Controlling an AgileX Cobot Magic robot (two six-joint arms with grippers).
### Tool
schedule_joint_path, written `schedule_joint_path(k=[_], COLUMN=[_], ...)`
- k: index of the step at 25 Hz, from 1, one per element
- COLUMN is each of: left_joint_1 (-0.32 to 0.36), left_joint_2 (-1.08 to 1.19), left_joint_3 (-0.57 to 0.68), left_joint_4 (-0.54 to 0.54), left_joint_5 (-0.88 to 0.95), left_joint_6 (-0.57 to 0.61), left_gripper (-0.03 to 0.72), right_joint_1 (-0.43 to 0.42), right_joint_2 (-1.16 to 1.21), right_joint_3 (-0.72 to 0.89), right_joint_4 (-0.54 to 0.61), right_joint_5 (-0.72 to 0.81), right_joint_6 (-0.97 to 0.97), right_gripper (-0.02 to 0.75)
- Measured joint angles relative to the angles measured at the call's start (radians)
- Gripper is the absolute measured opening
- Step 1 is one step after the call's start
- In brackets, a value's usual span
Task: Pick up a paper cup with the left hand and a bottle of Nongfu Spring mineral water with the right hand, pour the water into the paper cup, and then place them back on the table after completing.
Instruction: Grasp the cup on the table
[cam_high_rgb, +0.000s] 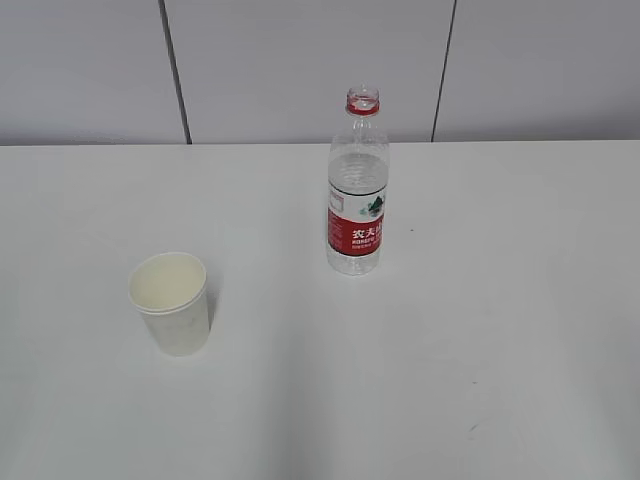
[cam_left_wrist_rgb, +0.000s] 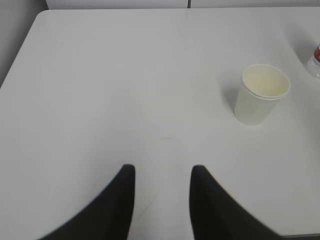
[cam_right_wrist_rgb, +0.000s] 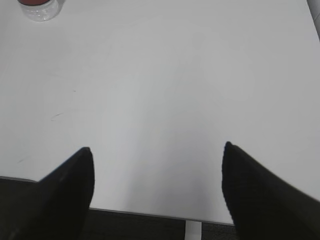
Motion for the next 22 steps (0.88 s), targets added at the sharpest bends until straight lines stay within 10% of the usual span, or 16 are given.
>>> schedule_joint_path(k=[15,22], left_joint_1=[0.000,0.000], left_joint_2=[0.000,0.000], left_joint_3=[0.000,0.000], left_joint_4=[0.000,0.000], left_joint_5=[0.000,0.000], left_joint_6=[0.000,0.000], left_gripper=[0.250,0.550], right_joint_1=[0.000,0.000], right_joint_2=[0.000,0.000], right_joint_3=[0.000,0.000], right_joint_4=[0.000,0.000], right_joint_5=[0.000,0.000], right_joint_6=[0.000,0.000], right_gripper=[0.587,0.587])
